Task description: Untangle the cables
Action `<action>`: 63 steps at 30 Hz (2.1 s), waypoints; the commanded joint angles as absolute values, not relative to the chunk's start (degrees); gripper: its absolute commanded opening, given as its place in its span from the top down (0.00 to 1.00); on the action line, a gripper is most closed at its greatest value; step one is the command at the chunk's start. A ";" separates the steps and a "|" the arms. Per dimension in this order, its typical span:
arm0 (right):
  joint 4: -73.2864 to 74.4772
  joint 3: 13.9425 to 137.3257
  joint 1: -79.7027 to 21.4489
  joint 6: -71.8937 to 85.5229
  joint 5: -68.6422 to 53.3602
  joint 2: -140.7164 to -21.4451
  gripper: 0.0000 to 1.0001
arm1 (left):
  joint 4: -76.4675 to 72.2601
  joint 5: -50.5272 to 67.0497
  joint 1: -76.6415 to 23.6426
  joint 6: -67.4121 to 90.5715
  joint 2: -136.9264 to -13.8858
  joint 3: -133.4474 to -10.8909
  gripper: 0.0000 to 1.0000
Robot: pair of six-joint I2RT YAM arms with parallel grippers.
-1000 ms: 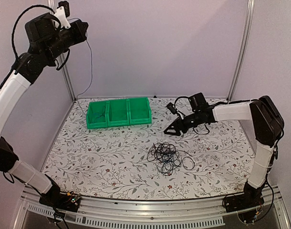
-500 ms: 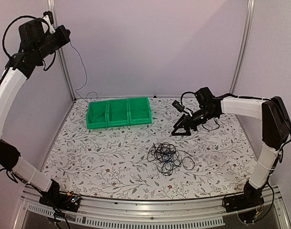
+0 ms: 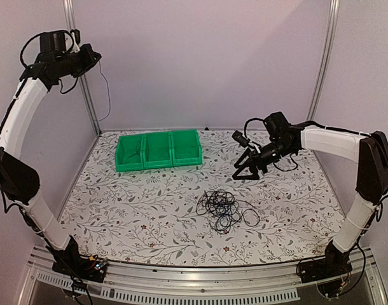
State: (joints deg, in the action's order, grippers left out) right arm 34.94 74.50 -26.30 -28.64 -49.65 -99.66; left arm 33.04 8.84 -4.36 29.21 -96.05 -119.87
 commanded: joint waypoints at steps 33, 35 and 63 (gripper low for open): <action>33.58 72.29 -26.40 -27.41 -49.66 -100.94 0.09 | 23.13 19.45 1.14 34.65 -97.68 -117.38 1.00; 33.43 72.25 -26.39 -27.30 -49.79 -101.13 0.09 | 21.96 20.24 1.17 35.35 -98.06 -118.32 1.00; 33.22 72.31 -26.37 -26.95 -50.01 -101.73 0.10 | 16.29 21.00 -2.61 36.85 -101.06 -120.22 1.00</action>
